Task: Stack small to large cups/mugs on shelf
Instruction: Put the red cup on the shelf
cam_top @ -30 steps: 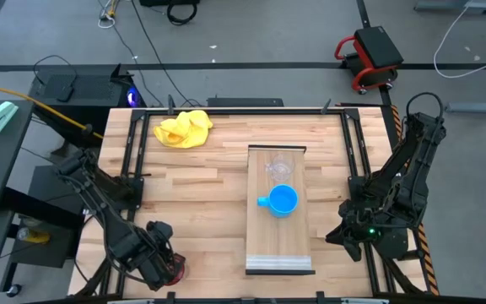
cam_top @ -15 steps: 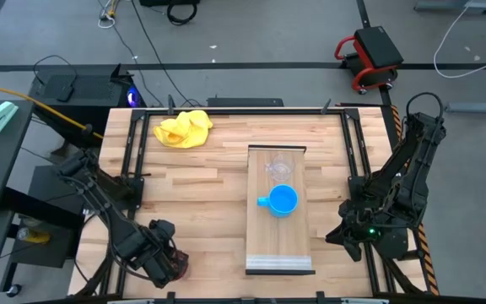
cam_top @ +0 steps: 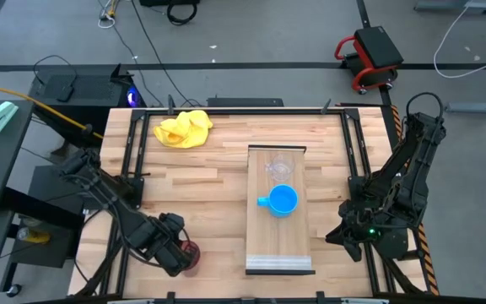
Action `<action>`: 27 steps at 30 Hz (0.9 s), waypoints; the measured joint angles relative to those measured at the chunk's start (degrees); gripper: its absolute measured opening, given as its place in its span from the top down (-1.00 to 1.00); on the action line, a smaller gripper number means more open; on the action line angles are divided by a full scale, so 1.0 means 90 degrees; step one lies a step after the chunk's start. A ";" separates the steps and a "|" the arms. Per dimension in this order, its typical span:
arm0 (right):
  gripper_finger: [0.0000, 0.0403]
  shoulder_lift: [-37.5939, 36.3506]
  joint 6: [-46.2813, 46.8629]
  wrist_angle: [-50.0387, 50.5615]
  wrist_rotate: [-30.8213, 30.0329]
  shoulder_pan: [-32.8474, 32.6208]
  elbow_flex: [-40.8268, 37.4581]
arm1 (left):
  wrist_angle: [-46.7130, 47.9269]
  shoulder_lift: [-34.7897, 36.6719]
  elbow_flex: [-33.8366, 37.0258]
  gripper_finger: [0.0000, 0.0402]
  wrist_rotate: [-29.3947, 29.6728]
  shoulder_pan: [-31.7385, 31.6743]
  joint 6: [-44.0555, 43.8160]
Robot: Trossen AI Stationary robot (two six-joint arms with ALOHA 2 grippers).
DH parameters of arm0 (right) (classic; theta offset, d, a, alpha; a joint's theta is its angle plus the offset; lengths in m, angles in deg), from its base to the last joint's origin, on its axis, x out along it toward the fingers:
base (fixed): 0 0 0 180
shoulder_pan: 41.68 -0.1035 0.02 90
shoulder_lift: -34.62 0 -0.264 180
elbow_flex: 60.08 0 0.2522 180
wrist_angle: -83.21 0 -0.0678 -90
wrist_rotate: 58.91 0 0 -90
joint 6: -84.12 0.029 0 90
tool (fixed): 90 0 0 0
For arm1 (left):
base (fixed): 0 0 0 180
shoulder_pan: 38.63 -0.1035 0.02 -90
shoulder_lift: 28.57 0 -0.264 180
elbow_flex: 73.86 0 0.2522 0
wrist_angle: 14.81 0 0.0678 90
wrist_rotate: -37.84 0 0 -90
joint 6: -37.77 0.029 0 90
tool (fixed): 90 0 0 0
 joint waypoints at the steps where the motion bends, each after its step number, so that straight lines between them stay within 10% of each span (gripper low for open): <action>1: 0.64 0.0000 -0.0018 0.0002 0.0004 0.0000 0.0000 | -0.0057 0.0015 0.0002 0.94 0.0015 -0.0031 0.0081; 27: 0.64 -0.0002 -0.0291 0.0036 -0.0322 -0.0262 0.0000 | 0.1308 0.0045 -0.3798 0.94 0.1462 -0.1130 0.2229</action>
